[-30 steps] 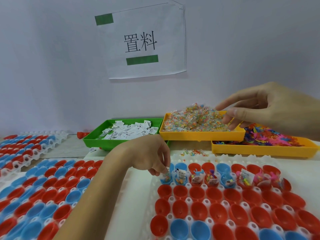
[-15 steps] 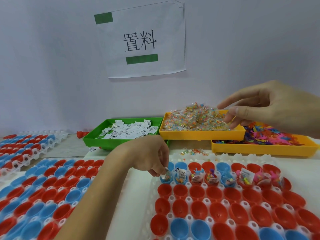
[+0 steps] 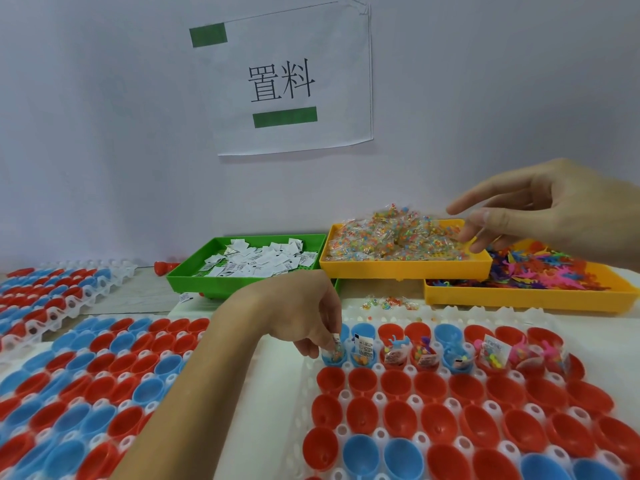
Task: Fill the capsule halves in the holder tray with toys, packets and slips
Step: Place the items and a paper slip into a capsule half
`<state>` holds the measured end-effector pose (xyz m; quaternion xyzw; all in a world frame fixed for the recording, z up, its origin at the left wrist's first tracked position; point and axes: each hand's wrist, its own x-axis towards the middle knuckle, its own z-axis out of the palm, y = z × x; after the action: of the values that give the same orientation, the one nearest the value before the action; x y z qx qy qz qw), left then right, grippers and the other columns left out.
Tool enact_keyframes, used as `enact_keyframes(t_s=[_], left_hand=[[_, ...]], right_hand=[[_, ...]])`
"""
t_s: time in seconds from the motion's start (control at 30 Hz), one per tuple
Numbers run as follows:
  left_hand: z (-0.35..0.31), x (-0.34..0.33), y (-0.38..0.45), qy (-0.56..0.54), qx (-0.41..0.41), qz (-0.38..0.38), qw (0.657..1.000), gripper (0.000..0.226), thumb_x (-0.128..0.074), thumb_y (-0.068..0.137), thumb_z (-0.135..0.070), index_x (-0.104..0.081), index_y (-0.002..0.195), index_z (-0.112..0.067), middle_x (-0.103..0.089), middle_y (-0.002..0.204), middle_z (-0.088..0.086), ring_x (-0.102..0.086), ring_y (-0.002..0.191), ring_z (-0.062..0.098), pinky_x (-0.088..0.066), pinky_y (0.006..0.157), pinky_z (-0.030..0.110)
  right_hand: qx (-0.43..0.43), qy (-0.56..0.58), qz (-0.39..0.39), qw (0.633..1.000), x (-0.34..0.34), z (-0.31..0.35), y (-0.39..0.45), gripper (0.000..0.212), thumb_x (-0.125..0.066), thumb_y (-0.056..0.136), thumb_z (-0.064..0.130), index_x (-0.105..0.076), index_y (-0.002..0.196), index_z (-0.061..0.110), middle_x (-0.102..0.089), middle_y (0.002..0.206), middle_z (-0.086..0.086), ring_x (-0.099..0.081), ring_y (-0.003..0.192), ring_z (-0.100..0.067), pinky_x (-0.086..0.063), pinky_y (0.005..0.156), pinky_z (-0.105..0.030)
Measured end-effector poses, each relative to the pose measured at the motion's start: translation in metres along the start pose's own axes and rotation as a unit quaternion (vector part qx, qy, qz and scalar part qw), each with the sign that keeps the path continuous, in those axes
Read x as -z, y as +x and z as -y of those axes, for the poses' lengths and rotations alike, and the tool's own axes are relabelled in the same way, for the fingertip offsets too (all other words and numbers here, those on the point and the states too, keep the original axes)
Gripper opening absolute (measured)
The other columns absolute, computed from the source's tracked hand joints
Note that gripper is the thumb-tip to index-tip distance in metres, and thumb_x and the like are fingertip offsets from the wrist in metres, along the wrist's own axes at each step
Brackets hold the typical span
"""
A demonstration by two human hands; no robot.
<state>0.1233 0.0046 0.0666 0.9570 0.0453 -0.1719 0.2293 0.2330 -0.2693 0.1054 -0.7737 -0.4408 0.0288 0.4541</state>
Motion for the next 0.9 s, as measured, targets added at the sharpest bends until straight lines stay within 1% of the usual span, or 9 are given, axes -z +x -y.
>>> enact_keyframes(t_s=[0.2,0.27,0.33,0.4,0.47,0.57,0.67,0.77,0.9], left_hand=[[0.000,-0.002,0.001,0.016,-0.008,-0.006,1.000,0.005,-0.076,0.084,-0.008,-0.073,0.088,-0.007,-0.075,0.083,0.006,-0.068,0.059,0.011,-0.056,0.059,0.021],[0.000,-0.001,0.000,0.018,-0.012,-0.006,1.000,0.006,-0.076,0.084,-0.009,-0.073,0.089,-0.007,-0.076,0.083,0.007,-0.068,0.059,0.011,-0.057,0.060,0.021],[0.000,-0.001,0.000,0.012,-0.016,-0.008,1.000,0.009,-0.077,0.083,-0.009,-0.070,0.088,-0.009,-0.075,0.082,0.007,-0.069,0.059,0.011,-0.058,0.062,0.022],[0.001,0.000,0.000,0.003,-0.021,-0.013,1.000,0.015,-0.078,0.081,-0.008,-0.066,0.089,-0.011,-0.075,0.082,0.007,-0.071,0.060,0.012,-0.059,0.063,0.024],[0.002,0.001,-0.001,0.003,-0.019,-0.013,1.000,0.022,-0.080,0.080,-0.009,-0.063,0.094,-0.013,-0.075,0.084,0.006,-0.072,0.064,0.014,-0.059,0.063,0.023],[0.005,0.001,-0.001,0.017,-0.009,-0.014,1.000,0.029,-0.082,0.078,-0.015,-0.061,0.097,-0.021,-0.075,0.084,0.001,-0.073,0.067,0.012,-0.058,0.062,0.023],[0.007,0.003,-0.003,0.041,-0.007,-0.025,0.999,0.035,-0.086,0.074,-0.024,-0.060,0.096,-0.033,-0.073,0.083,-0.009,-0.071,0.068,0.010,-0.057,0.064,0.027],[0.010,0.008,-0.008,0.067,-0.014,-0.063,0.996,0.037,-0.085,0.073,-0.034,-0.057,0.095,-0.047,-0.067,0.084,-0.019,-0.068,0.073,0.004,-0.057,0.075,0.031],[0.008,0.016,-0.013,0.067,-0.035,-0.130,0.989,0.031,-0.080,0.076,-0.046,-0.055,0.091,-0.057,-0.064,0.084,-0.025,-0.065,0.075,-0.002,-0.056,0.077,0.031]], right_hand=[[-0.022,-0.016,-0.010,1.000,0.005,-0.008,-0.001,0.029,-0.059,0.078,0.048,-0.073,0.103,0.046,-0.078,0.093,0.006,-0.075,0.084,-0.011,-0.055,0.066,-0.010],[-0.043,-0.030,-0.030,0.998,0.008,-0.015,-0.002,0.024,-0.060,0.081,0.046,-0.073,0.101,0.046,-0.078,0.092,0.007,-0.075,0.083,-0.011,-0.059,0.065,-0.021],[-0.067,-0.059,-0.075,0.993,0.012,-0.030,-0.003,0.017,-0.062,0.090,0.035,-0.073,0.096,0.047,-0.078,0.088,0.010,-0.075,0.080,-0.008,-0.056,0.072,-0.029],[-0.108,-0.111,-0.131,0.979,0.018,-0.051,-0.006,0.020,-0.064,0.095,0.027,-0.074,0.089,0.043,-0.077,0.085,0.013,-0.074,0.079,-0.006,-0.053,0.076,-0.034],[-0.157,-0.183,-0.178,0.954,0.022,-0.071,-0.011,0.016,-0.064,0.095,0.027,-0.072,0.087,0.038,-0.076,0.088,0.013,-0.069,0.081,-0.005,-0.048,0.079,-0.034],[-0.224,-0.256,-0.216,0.915,0.022,-0.102,-0.019,0.013,-0.065,0.095,0.021,-0.074,0.104,0.022,-0.074,0.107,-0.004,-0.059,0.085,-0.014,-0.040,0.082,-0.029],[-0.280,-0.276,-0.212,0.895,0.014,-0.124,-0.025,0.024,-0.064,0.096,0.018,-0.072,0.117,0.010,-0.070,0.121,-0.010,-0.060,0.099,-0.022,-0.044,0.087,-0.032],[-0.325,-0.280,-0.165,0.888,0.006,-0.136,-0.026,0.029,-0.065,0.096,0.023,-0.070,0.122,0.014,-0.065,0.132,-0.009,-0.059,0.118,-0.028,-0.045,0.099,-0.035],[-0.342,-0.279,-0.153,0.884,0.006,-0.141,-0.025,0.021,-0.069,0.093,0.024,-0.075,0.112,0.017,-0.065,0.132,-0.005,-0.059,0.117,-0.026,-0.044,0.100,-0.034]])
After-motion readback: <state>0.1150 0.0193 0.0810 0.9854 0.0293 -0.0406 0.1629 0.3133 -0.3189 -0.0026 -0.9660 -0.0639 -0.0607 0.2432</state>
